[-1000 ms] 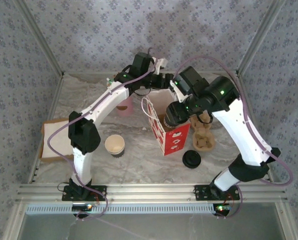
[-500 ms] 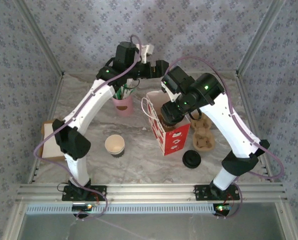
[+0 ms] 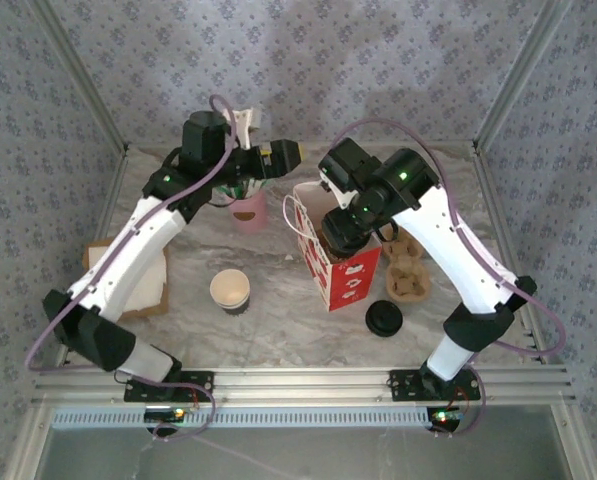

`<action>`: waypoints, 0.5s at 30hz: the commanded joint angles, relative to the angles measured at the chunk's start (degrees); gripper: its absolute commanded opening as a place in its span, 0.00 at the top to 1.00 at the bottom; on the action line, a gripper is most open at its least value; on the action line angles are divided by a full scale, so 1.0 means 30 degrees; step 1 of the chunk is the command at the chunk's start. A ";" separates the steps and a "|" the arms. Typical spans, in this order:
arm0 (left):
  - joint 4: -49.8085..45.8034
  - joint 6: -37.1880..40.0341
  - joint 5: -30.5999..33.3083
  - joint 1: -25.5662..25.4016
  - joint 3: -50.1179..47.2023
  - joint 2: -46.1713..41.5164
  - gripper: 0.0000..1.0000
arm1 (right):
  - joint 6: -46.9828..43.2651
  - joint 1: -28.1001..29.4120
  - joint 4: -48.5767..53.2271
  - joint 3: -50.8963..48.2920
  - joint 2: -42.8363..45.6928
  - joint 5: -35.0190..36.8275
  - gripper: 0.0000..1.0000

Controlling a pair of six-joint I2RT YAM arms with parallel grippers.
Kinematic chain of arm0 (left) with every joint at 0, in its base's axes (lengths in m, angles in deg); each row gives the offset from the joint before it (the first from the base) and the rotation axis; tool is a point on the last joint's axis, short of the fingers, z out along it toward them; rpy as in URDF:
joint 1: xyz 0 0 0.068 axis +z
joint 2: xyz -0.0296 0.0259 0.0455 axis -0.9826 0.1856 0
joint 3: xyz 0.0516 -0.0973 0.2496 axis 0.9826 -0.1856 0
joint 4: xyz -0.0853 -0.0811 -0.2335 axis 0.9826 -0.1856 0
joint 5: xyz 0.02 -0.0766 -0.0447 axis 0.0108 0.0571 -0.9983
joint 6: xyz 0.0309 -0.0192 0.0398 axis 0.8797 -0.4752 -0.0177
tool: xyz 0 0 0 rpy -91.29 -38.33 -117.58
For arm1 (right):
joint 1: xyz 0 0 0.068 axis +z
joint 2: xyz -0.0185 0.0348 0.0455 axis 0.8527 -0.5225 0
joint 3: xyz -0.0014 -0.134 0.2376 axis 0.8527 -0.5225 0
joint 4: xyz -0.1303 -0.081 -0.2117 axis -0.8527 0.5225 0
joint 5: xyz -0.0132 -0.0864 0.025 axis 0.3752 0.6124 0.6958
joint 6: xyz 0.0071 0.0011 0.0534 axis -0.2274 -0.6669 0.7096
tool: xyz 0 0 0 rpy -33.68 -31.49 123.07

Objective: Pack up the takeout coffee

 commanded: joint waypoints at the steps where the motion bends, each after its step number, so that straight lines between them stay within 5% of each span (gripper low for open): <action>1: 0.1049 -0.0047 0.0679 0.0114 -0.1243 -0.1757 0.01 | -0.0180 0.0148 0.2385 -0.0239 -0.0411 0.0423 0.31; 15: 0.1642 -0.0449 0.0647 0.0003 -0.7046 -0.7031 0.01 | -0.0176 0.0246 0.2385 -0.0543 -0.1303 0.0698 0.31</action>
